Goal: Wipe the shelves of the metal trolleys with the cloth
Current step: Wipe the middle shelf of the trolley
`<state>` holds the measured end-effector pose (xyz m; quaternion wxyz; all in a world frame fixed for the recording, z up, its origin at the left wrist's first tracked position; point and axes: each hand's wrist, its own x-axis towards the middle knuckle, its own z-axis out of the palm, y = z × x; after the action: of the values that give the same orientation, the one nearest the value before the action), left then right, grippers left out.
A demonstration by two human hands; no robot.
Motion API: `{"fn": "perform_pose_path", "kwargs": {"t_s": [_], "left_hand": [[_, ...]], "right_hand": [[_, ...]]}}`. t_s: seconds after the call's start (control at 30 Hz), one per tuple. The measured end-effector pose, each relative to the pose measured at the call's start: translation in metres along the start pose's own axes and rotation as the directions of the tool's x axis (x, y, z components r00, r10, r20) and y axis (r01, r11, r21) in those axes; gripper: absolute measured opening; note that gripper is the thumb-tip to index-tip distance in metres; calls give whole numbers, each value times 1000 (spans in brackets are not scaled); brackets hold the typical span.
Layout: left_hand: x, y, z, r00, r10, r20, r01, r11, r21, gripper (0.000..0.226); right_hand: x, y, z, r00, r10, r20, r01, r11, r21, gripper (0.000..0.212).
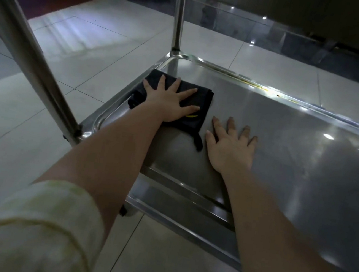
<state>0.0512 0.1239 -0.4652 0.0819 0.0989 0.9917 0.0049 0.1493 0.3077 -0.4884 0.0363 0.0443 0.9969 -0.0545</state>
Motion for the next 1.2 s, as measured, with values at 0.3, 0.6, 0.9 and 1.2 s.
{"fn": "perform_pose_path", "kwargs": {"t_s": [0.3,0.6,0.9,1.2], "left_hand": [[-125,-48,21,991,41,126,-34,998,-53,73],[-159,13,23,994,8,112,-5,1000,-21,74],[-162,193,35,972,214,99,-210,977,-44,80],[-151,214,16,971,63,-233,-120,963,-241,42]], "right_hand": [[-3,-2,-4,1000,-9,25,9,1000,13,57],[-9,10,-11,1000,10,-8,-7,932,363,47],[-38,98,-65,968,249,-31,-51,317,947,15],[-89,158,-48,996,72,-43,-37,837,546,36]]}}
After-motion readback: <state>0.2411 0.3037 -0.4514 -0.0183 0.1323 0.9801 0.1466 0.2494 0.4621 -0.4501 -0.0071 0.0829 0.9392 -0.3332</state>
